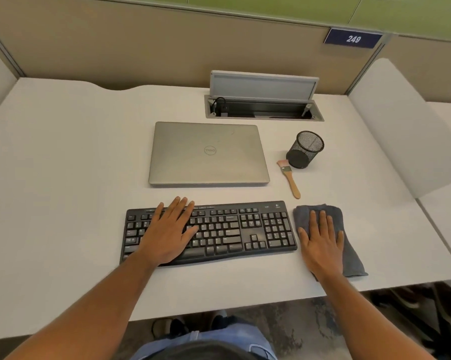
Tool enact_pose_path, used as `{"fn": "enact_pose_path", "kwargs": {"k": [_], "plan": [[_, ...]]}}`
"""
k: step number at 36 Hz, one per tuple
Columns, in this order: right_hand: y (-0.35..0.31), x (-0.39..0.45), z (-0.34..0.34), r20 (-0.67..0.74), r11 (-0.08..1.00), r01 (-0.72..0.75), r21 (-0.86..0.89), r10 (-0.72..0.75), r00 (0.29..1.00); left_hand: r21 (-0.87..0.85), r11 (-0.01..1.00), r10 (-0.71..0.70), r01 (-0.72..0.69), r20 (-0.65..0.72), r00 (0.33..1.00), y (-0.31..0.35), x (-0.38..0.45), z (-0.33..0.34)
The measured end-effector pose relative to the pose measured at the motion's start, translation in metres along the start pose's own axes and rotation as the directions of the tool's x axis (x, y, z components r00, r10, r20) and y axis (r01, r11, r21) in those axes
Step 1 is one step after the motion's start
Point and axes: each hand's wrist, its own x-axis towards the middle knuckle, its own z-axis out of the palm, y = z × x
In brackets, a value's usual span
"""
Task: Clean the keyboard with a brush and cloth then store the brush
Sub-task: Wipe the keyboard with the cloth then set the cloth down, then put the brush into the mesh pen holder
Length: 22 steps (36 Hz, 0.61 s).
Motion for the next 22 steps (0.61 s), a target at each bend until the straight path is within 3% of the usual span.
{"fn": "enact_pose_path", "kwargs": {"k": [6,14,22], "plan": [[-0.003,0.0,-0.004,-0.024,1.0,0.004,0.012,-0.004,1.0,-0.019,1.0,-0.02,0.02,0.02,1.0,0.002,0.002,-0.001],[-0.032,0.014,-0.025,-0.236,0.989,0.022,0.149,0.014,0.972,-0.039,0.996,-0.075,0.075,0.016,0.997,0.015,0.012,-0.005],[-0.046,0.052,-0.039,-0.251,0.995,0.091,0.045,-0.077,0.965,-0.074,0.997,-0.023,0.022,-0.017,1.0,0.053,0.042,-0.011]]}}
